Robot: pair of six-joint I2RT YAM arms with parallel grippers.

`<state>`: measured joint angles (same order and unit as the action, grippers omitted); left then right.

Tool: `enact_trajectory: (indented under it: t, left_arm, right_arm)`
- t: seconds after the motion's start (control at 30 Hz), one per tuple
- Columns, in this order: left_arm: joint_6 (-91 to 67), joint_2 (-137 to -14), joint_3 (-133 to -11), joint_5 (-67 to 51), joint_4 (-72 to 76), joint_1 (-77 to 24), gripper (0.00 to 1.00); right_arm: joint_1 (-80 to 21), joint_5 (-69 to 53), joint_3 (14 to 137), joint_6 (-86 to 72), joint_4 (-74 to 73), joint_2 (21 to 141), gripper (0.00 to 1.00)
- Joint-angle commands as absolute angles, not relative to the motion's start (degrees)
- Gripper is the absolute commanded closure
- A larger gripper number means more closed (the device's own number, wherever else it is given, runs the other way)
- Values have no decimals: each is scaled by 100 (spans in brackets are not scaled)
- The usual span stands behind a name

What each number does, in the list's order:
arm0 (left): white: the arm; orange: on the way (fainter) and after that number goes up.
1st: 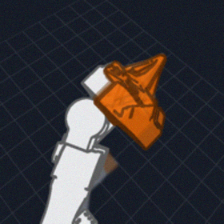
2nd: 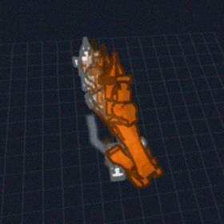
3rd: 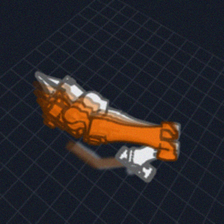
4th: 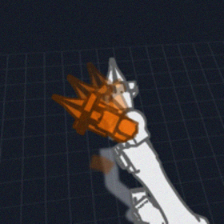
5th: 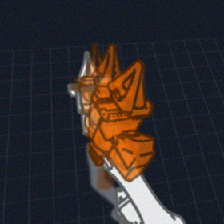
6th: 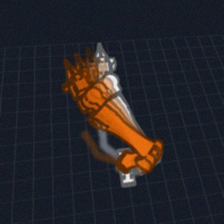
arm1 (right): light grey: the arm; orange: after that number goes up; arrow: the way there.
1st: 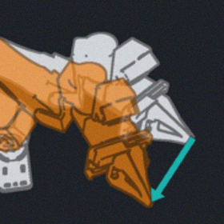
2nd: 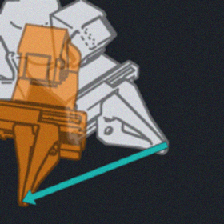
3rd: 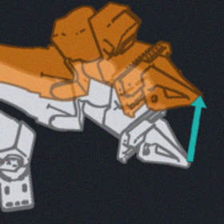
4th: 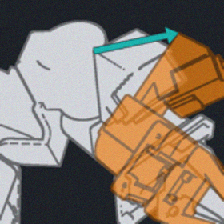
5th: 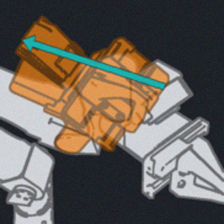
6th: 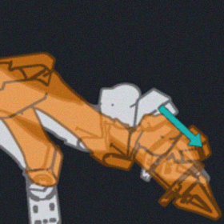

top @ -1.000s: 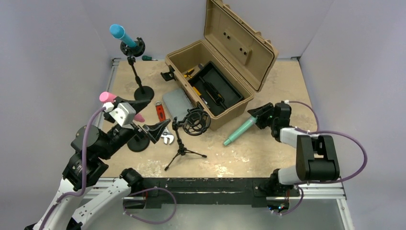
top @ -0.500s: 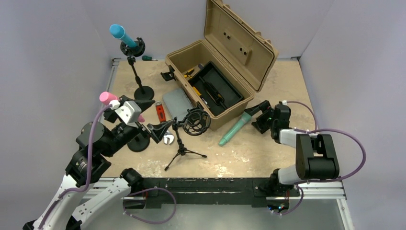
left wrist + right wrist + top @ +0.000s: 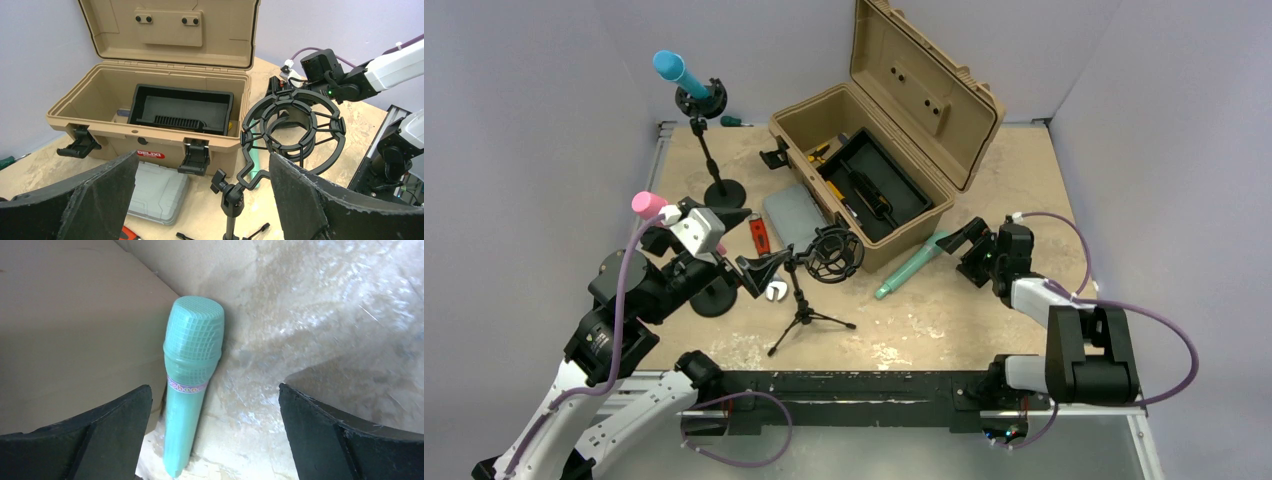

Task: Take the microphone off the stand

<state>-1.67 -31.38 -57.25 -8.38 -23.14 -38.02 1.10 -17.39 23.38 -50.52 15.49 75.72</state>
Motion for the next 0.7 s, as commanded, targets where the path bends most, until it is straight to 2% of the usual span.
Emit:
enact_trajectory:
  t: [0.0,0.23,0.37,0.67]
  left_arm:
    - [-121,-3175,-5690,-935,-2011,-3843,0]
    - [-131,-3168,-5673,-940,-1997,-3841,0]
    - [-169,-3147,-5633,-906,-1948,-3846,0]
    - [-322,-3217,-5634,-726,-2002,-3846,0]
  right_arm:
    - [-139,-1233,2285,-4632,532,7058,3]
    - [-1548,-371,2461,-4837,-397,5553,3]
    - [-2072,-469,2433,-4696,-291,5028,4]
    - [-2434,-1250,2447,-4130,537,5888,8]
